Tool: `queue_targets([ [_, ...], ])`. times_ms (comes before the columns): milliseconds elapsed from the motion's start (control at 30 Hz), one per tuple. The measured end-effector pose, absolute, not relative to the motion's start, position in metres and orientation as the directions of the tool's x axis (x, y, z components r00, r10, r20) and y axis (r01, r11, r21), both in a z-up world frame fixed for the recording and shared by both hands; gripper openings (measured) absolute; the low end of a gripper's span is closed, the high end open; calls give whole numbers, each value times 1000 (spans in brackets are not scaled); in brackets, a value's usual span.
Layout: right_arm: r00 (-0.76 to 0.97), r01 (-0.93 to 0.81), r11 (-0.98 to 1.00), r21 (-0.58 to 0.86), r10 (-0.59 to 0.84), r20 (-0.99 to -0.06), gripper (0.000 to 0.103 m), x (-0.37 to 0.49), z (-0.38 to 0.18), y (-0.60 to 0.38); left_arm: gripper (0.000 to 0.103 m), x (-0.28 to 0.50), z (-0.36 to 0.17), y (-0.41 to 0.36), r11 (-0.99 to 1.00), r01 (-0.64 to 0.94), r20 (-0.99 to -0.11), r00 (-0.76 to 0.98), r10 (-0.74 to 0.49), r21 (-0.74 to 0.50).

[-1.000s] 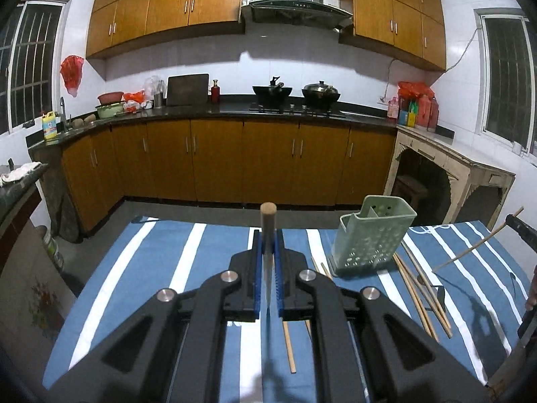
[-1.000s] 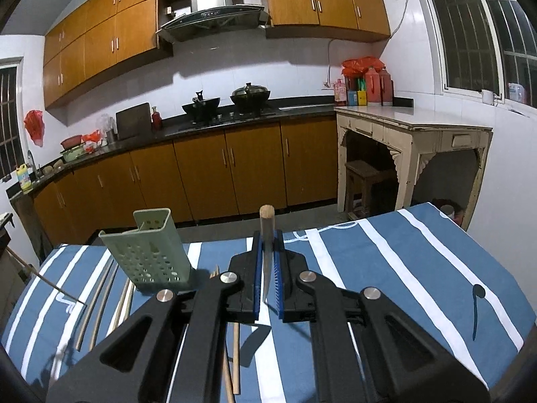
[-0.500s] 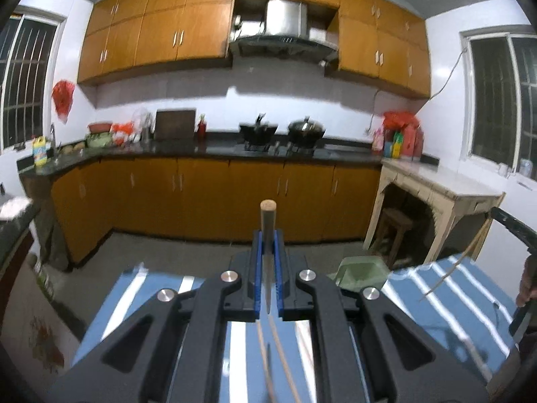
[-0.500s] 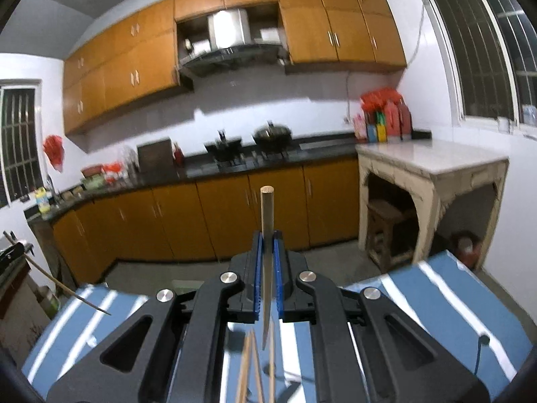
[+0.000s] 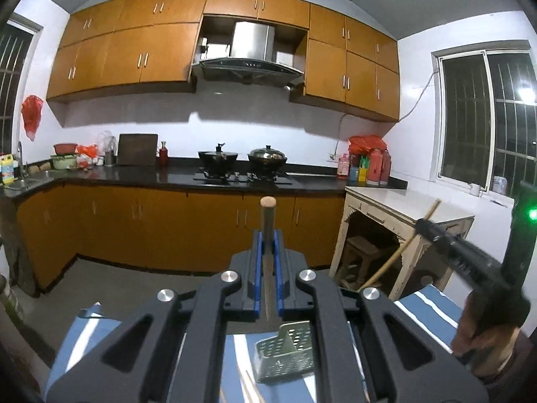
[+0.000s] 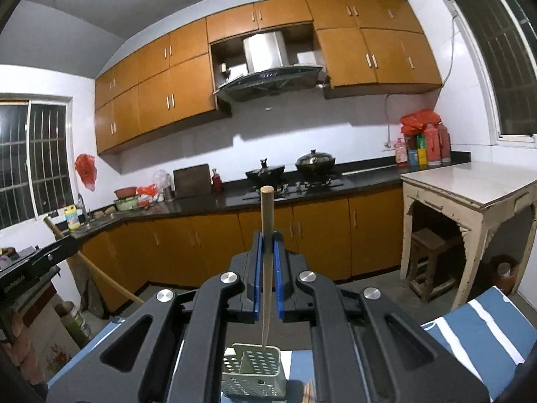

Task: Organize utensils
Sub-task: 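Lift the left gripper's chopstick into the green basket while the right gripper inserts its chopstick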

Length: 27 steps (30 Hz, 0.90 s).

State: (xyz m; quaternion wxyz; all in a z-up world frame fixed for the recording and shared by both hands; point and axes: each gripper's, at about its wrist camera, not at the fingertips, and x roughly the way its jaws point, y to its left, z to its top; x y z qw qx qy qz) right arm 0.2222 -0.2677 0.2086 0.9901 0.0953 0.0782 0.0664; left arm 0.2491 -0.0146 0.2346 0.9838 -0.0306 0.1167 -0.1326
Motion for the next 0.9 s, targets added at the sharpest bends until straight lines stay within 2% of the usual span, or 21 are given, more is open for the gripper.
queue_targets([
  [467, 941, -116, 973, 199, 171, -290, 7, 255, 153, -250, 8, 290, 169, -32, 952, 276, -363, 880, -306, -133],
  [767, 918, -123, 967, 224, 196, -345, 8, 258, 141, -248, 8, 312, 125, -35, 964, 237, -463, 845, -267, -124],
  [867, 918, -115, 966, 231, 192, -348, 17, 256, 142, -250, 12, 310, 123, -30, 968, 216, -470, 846, -250, -125],
  [900, 919, -111, 966, 232, 189, -345, 27, 255, 142, -250, 16, 309, 124, -28, 969, 211, -467, 849, -247, -128],
])
